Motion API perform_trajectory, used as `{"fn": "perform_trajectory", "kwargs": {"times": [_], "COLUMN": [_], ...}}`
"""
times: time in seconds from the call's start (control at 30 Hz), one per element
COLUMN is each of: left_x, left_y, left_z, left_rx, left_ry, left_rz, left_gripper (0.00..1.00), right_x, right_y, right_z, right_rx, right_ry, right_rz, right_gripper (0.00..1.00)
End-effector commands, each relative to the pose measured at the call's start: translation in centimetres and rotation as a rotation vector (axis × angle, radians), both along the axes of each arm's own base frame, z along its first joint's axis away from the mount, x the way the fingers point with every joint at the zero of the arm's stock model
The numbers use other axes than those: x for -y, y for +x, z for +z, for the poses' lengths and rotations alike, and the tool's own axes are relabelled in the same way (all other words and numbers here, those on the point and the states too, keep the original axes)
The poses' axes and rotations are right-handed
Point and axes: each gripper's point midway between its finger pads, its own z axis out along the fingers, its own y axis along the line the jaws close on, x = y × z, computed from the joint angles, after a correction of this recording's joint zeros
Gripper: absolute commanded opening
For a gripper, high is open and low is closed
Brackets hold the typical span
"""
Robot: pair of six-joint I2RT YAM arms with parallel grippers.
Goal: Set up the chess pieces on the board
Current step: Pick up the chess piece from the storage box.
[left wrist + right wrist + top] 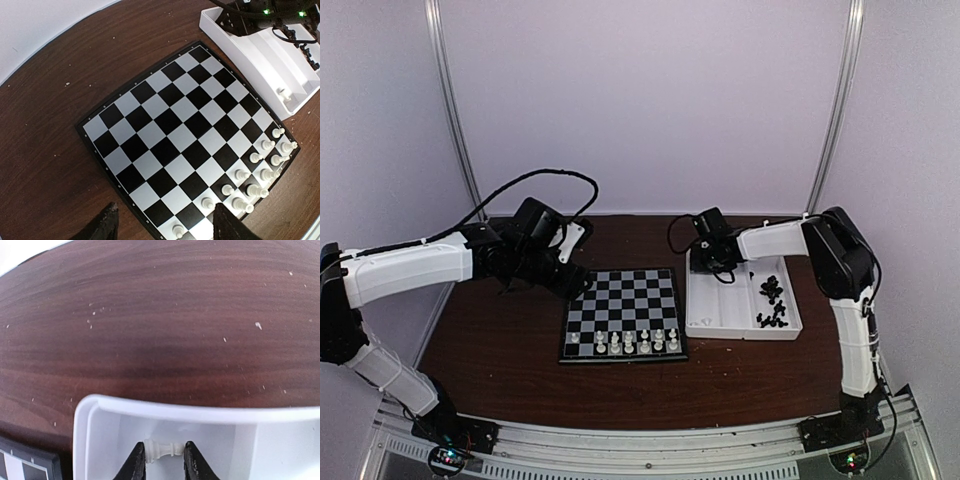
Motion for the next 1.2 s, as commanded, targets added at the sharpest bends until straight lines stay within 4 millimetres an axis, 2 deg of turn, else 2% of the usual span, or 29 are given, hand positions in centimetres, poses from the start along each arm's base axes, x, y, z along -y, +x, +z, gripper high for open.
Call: {"fn": "perform_trajectory", "kwargs": {"times": [0.0, 0.37, 0.63, 0.87, 1.0, 1.17], "left_x": [0.0, 0.3, 0.5, 0.6, 0.7, 0.7], "left_y": [0.5, 0.4, 0.4, 0.4, 0.4, 0.5], "left_z": [1.2, 1.2, 1.1, 1.1, 1.1, 1.2], "left_rx": [0.03, 0.025, 0.013, 0.01, 0.009, 0.011], "left_ry": [-0.032, -0.048, -0.056, -0.057, -0.061, -0.061], "left_rz": [0.012, 0.004, 0.004, 0.004, 0.003, 0.002], "left_gripper": [0.65, 0.65, 0.65, 0.65, 0.65, 0.65], "right_x": [-0.1, -0.1, -0.7, -0.6, -0.4, -1.4], "right_y": [-1.8, -6.8, -9.1, -11.7, -11.8, -11.0], "right_z": [2.7, 3.5, 3.9, 2.6, 2.8, 3.5], "right_rx": [0.007, -0.078, -0.144, -0.249, -0.256, -0.257], "right_ry": [0.036, 0.099, 0.11, 0.067, 0.05, 0.061], "right_rz": [0.034, 0.133, 0.219, 0.267, 0.275, 0.288], "right_gripper": [0.27, 0.27, 0.27, 0.28, 0.29, 0.31]}}
